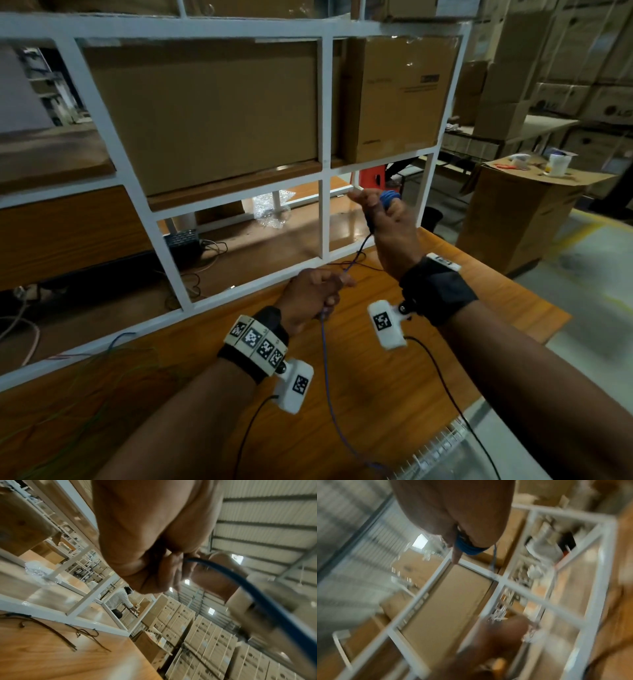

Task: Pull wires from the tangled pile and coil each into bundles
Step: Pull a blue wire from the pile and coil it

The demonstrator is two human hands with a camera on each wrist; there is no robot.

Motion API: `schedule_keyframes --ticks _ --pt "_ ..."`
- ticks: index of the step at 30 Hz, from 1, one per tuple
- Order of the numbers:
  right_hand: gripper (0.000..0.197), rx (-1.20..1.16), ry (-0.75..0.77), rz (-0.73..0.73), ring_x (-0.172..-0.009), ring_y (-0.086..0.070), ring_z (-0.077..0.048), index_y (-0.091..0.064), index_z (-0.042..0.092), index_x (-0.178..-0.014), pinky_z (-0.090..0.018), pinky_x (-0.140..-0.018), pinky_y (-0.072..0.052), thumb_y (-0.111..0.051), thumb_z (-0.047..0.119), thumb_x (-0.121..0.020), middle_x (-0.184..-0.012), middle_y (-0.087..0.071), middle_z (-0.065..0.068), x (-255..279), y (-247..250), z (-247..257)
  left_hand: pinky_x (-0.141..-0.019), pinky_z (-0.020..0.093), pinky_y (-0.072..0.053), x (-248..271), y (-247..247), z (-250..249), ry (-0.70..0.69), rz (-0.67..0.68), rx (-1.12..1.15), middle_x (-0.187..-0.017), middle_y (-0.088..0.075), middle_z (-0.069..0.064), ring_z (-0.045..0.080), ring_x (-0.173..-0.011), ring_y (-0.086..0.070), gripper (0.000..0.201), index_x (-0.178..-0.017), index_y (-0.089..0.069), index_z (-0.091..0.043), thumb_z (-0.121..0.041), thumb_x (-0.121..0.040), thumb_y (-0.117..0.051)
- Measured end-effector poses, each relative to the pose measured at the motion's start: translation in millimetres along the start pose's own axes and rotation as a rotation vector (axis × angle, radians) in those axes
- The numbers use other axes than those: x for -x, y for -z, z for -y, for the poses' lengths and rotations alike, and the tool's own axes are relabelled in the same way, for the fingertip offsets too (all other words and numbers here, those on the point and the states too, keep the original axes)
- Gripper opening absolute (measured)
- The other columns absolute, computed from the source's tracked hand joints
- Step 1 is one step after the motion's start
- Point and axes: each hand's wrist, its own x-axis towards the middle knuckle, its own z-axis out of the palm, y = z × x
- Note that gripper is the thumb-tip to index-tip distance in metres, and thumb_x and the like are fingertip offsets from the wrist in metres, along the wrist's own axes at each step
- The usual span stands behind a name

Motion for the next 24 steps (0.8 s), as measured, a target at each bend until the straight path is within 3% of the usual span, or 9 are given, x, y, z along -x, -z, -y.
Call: schedule_keyframes --ticks 4,7,9,11,13,15,19,22,24 --pt "0.018 0.902 0.148 0.263 -0.099 -0.065 -0.015 -0.066 0.01 -0.116 -0.03 -0.083 -0.051 -0.052 0.011 -0.105 -0.112 -0.069 -0.001 3 16 -26 -0.055 0.03 -0.045 3 12 -8 -0.019 -0.057 -0.057 -0.057 -0.044 0.0 0.014 -0.052 -0.042 0.027 -0.109 -0.071 -0.002 -0.025 -0.097 -0.064" --pt "0.015 1.082 0.028 0.587 -0.103 -0.066 -0.021 -0.061 0.016 -0.1 -0.034 -0.088 -0.053 -0.051 0.006 -0.103 -0.109 -0.066 -0.002 8 32 -31 -0.049 0.029 -0.047 4 30 -9 0.03 -0.172 -0.129 -0.055 -0.044 -0.003 0.012 -0.047 -0.043 0.019 -0.099 -0.074 -0.007 -0.022 -0.098 -0.063" --pt "0.037 1.053 -0.134 0.797 -0.107 -0.065 -0.013 -0.072 0.014 -0.096 -0.028 -0.093 -0.049 -0.041 0.027 -0.111 -0.112 -0.069 0.004 15 39 -26 -0.045 0.025 -0.038 4 39 -12 -0.021 -0.23 -0.241 -0.051 -0.048 -0.008 0.01 -0.044 -0.041 0.02 -0.087 -0.078 -0.013 -0.023 -0.097 -0.063" --pt "0.058 0.878 -0.366 0.946 -0.113 -0.062 -0.005 -0.078 0.014 -0.105 -0.024 -0.101 -0.045 -0.031 0.048 -0.11 -0.121 -0.072 0.01 25 38 -19 -0.046 0.019 -0.037 4 42 -20 -0.129 -0.255 -0.417 -0.048 -0.054 -0.014 0.001 -0.043 -0.045 0.024 -0.075 -0.076 -0.019 -0.024 -0.096 -0.065" --pt "0.056 0.699 -0.498 1.043 -0.109 -0.065 -0.014 -0.073 0.015 -0.118 -0.027 -0.102 -0.045 -0.032 0.051 -0.109 -0.116 -0.077 0.005 34 35 -15 -0.048 0.012 -0.038 5 40 -30 -0.214 -0.241 -0.469 -0.051 -0.057 -0.014 -0.004 -0.046 -0.048 0.023 -0.075 -0.074 -0.022 -0.027 -0.095 -0.066" --pt "0.048 0.547 -0.501 1.144 -0.103 -0.06 -0.034 -0.069 0.013 -0.122 -0.034 -0.098 -0.045 -0.035 0.046 -0.11 -0.113 -0.078 -0.001 40 33 -9 -0.051 0.013 -0.04 3 39 -39 -0.27 -0.233 -0.436 -0.055 -0.058 -0.011 -0.002 -0.049 -0.05 0.016 -0.079 -0.074 -0.02 -0.025 -0.093 -0.069" --pt "0.045 0.001 -0.444 1.227 -0.131 -0.055 -0.04 -0.066 0.005 -0.118 -0.054 -0.119 -0.034 -0.045 0.043 -0.106 -0.108 -0.076 -0.011 47 28 2 -0.047 0.011 -0.038 -1 35 -47 -0.298 -0.248 -0.244 -0.065 -0.063 0.001 0.001 -0.052 -0.051 0.007 -0.087 -0.076 -0.01 -0.014 -0.09 -0.071" --pt "0.04 -0.583 -0.48 1.153 -0.13 -0.058 -0.034 -0.061 -0.003 -0.121 -0.044 -0.117 -0.038 -0.056 0.033 -0.104 -0.11 -0.073 -0.019 43 20 9 -0.054 0.028 -0.048 -7 26 -45 -0.25 -0.251 -0.106 -0.077 -0.064 0.021 0.02 -0.067 -0.057 0.01 -0.089 -0.077 -0.017 -0.017 -0.093 -0.068" --pt "0.038 -0.866 -0.478 1.057 -0.126 -0.063 -0.031 -0.06 -0.007 -0.127 -0.039 -0.113 -0.047 -0.058 0.023 -0.103 -0.121 -0.07 -0.024 37 13 19 -0.063 0.042 -0.048 -11 19 -41 -0.187 -0.195 0.0 -0.088 -0.065 0.028 0.031 -0.076 -0.058 0.014 -0.097 -0.074 -0.009 -0.01 -0.093 -0.06"
